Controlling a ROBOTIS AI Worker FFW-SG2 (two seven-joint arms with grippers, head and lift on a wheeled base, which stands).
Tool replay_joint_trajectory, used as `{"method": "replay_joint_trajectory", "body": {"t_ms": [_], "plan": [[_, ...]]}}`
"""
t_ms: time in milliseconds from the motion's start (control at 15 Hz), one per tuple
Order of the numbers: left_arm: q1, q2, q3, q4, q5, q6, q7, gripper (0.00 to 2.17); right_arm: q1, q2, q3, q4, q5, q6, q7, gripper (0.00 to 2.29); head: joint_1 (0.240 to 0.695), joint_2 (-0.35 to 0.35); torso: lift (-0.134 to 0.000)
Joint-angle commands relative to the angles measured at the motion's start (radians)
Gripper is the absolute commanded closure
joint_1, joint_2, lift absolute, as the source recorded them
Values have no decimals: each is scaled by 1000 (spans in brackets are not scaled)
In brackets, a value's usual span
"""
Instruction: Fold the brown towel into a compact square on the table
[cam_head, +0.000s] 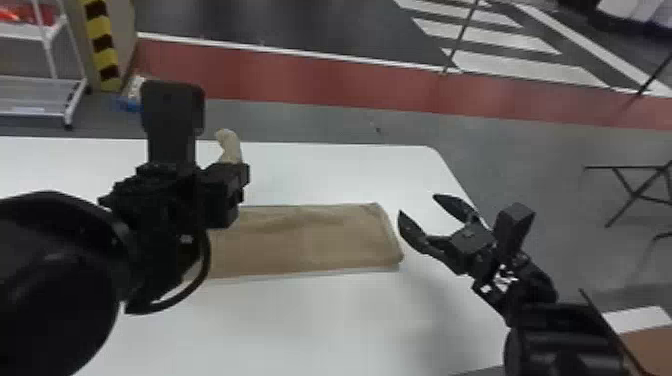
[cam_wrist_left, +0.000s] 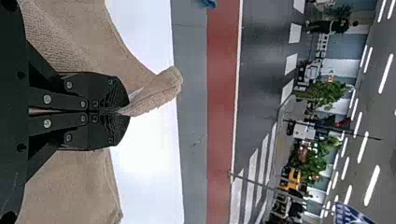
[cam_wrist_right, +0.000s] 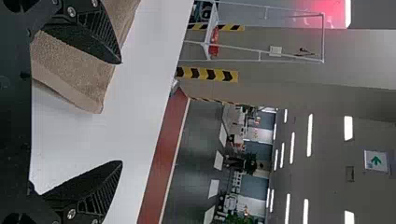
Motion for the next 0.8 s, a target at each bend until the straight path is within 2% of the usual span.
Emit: {"method": "replay_joint_trajectory", "body": {"t_ms": [0, 200, 533, 600, 667, 733], "plan": [[-5, -5, -91, 21, -88, 2, 23, 1791, 15, -26, -4, 50, -54, -91, -1, 127, 695, -339, -128], [-8, -5, -137, 74, -83, -35, 54, 1794, 20, -40, -10, 99, -91, -159, -1, 127, 695, -350, -128], [-8, -5, -201, 226, -73, -271, 71, 1777, 31, -40, -9, 125, -125, -220, -1, 127, 695, -350, -128], [-8, -5, -215, 243, -71, -278, 69, 1585, 34, -37, -9, 133, -126, -242, -1, 127, 695, -350, -128], [-8, -5, -229, 252, -65, -296, 68, 1146, 35, -37, -9, 141, -132, -248, -1, 127, 695, -350, -128], [-8, -5, -237, 257, -50, -314, 56, 340, 37, -37, -9, 147, -135, -257, -1, 127, 695, -350, -128]]}}
